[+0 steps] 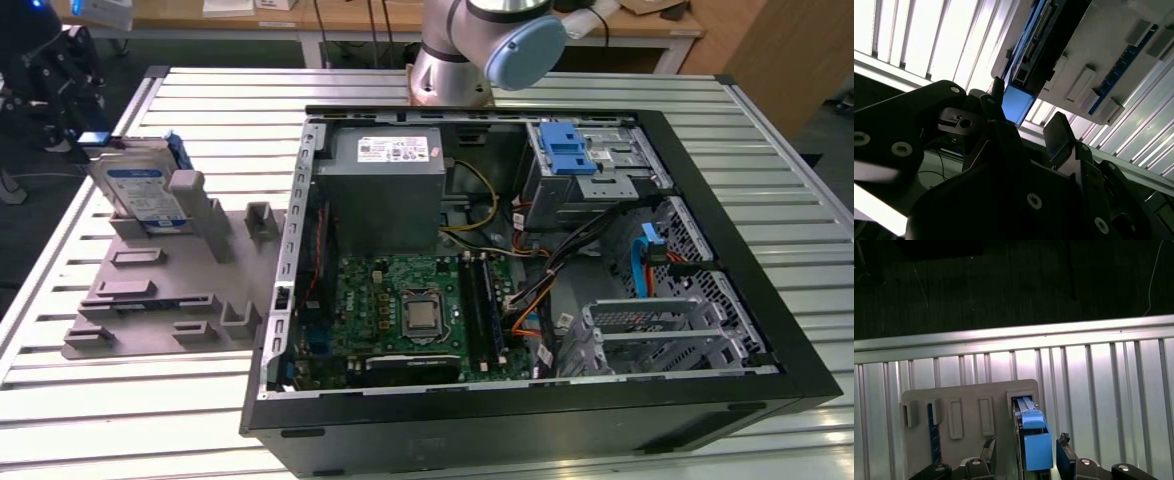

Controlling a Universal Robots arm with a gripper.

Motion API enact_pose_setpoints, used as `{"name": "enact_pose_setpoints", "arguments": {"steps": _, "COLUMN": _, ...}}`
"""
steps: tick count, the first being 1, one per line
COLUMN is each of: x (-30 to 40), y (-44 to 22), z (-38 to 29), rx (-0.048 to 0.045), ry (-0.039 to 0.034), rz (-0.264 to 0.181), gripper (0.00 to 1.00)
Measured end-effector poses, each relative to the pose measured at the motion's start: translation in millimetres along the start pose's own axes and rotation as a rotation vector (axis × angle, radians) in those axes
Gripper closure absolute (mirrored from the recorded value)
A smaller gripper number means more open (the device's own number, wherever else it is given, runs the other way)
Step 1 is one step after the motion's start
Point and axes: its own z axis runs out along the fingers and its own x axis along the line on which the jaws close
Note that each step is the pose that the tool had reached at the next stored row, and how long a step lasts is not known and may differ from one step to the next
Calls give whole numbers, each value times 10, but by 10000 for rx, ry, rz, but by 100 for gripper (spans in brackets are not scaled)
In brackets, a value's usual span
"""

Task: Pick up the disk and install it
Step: 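Pick up the disk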

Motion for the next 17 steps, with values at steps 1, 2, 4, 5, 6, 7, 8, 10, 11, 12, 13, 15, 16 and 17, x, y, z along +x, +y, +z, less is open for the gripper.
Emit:
{"name": "enact_pose_setpoints", "arguments": {"steps": 1, "x": -4, "y": 0, "z": 5, "rx": 1, "ry": 0, "rz": -1, "gripper": 41}}
{"name": "enact_pose_setpoints", "arguments": {"steps": 2, "x": -8, "y": 1, "z": 10, "rx": 1, "ry": -1, "rz": -1, "gripper": 41}}
{"name": "enact_pose_setpoints", "arguments": {"steps": 4, "x": -12, "y": 1, "z": 25, "rx": 2, "ry": -1, "rz": -8, "gripper": 41}}
{"name": "enact_pose_setpoints", "arguments": {"steps": 5, "x": -13, "y": 2, "z": 35, "rx": 2, "ry": -1, "rz": -22, "gripper": 41}}
{"name": "enact_pose_setpoints", "arguments": {"steps": 6, "x": -13, "y": 2, "z": 45, "rx": 2, "ry": 0, "rz": -56, "gripper": 41}}
{"name": "enact_pose_setpoints", "arguments": {"steps": 7, "x": -14, "y": 2, "z": 56, "rx": 2, "ry": 2, "rz": -106, "gripper": 41}}
{"name": "enact_pose_setpoints", "arguments": {"steps": 8, "x": -14, "y": 2, "z": 67, "rx": 5, "ry": 2, "rz": -163, "gripper": 41}}
{"name": "enact_pose_setpoints", "arguments": {"steps": 10, "x": -14, "y": 5, "z": 92, "rx": 23, "ry": 2, "rz": -253, "gripper": 41}}
{"name": "enact_pose_setpoints", "arguments": {"steps": 11, "x": -19, "y": 8, "z": 101, "rx": 29, "ry": 2, "rz": -267, "gripper": 41}}
{"name": "enact_pose_setpoints", "arguments": {"steps": 12, "x": -26, "y": 12, "z": 108, "rx": 29, "ry": 2, "rz": -269, "gripper": 41}}
{"name": "enact_pose_setpoints", "arguments": {"steps": 13, "x": -32, "y": 15, "z": 112, "rx": 29, "ry": 3, "rz": -270, "gripper": 41}}
{"name": "enact_pose_setpoints", "arguments": {"steps": 15, "x": -38, "y": 23, "z": 124, "rx": 30, "ry": 2, "rz": -270, "gripper": 41}}
{"name": "enact_pose_setpoints", "arguments": {"steps": 16, "x": -38, "y": 26, "z": 130, "rx": 31, "ry": 2, "rz": -274, "gripper": 41}}
{"name": "enact_pose_setpoints", "arguments": {"steps": 17, "x": -37, "y": 30, "z": 136, "rx": 30, "ry": 3, "rz": -291, "gripper": 41}}
